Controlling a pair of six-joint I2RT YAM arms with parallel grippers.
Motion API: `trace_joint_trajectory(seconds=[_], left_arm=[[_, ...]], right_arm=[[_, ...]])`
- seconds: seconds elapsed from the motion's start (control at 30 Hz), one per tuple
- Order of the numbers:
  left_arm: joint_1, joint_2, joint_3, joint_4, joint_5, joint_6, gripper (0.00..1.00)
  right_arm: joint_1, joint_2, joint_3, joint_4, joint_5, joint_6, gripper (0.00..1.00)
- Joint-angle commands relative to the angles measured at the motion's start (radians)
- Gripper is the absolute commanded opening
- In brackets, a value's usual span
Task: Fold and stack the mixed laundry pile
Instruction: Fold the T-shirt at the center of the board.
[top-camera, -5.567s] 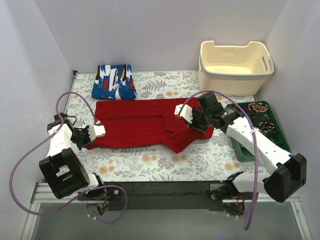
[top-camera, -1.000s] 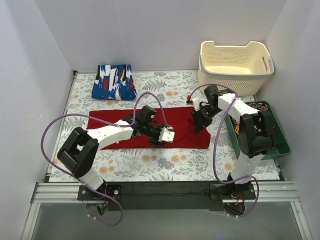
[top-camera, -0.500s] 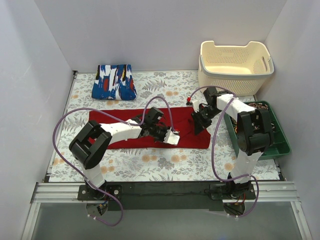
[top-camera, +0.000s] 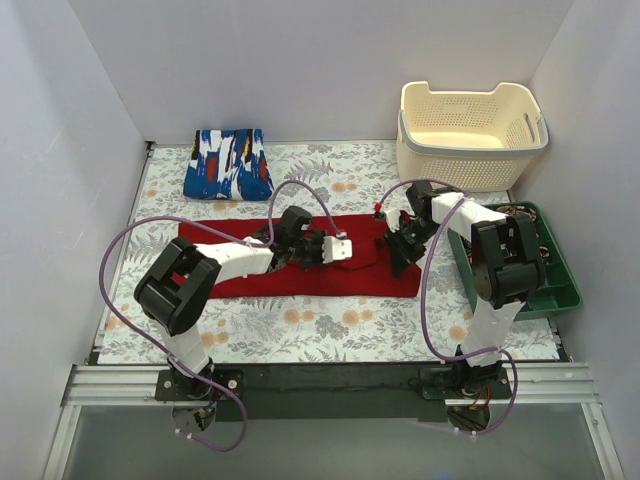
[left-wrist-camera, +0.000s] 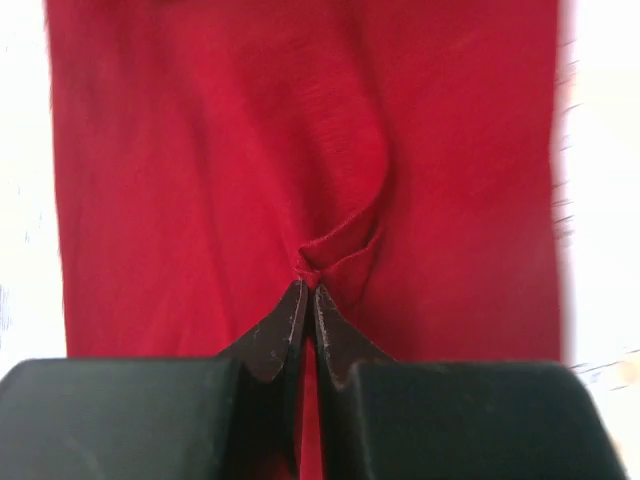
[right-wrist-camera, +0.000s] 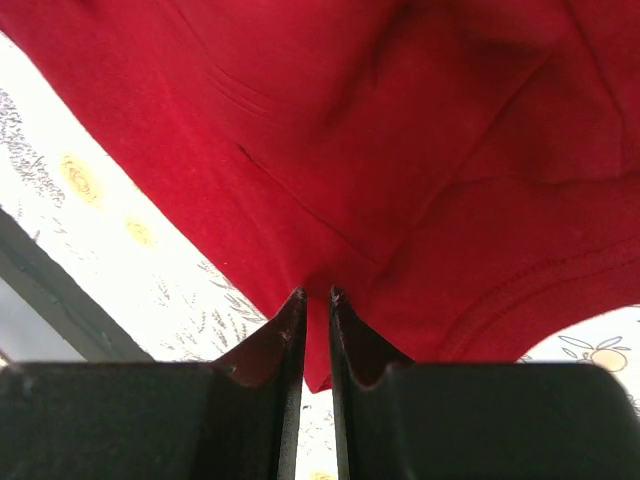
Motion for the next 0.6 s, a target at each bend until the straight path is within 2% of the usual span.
trace_joint_trajectory(seconds=[0.0, 0.23, 0.4, 0.57], left_arm=[[0.055, -0.050, -0.057, 0.117, -0.105, -0.135, 0.00], [0.076, -0.060, -0.107, 0.208, -0.221, -0.222, 0.00], [0.089, -0.023, -0.082, 0.205, -0.284, -0.325, 0.00], [0.110, -0.012, -0.081, 0.246, -0.348, -0.359, 0.00]], right_arm=[[-0.006, 0.003, -0.010, 0.021, 0.035, -0.008, 0.19], [-0.007, 0.015, -0.007, 0.026, 0.063, -0.013, 0.19], [-0.006, 0.018, -0.012, 0.029, 0.069, -0.016, 0.19], [-0.006, 0.012, -0.018, 0.031, 0.075, -0.017, 0.19]])
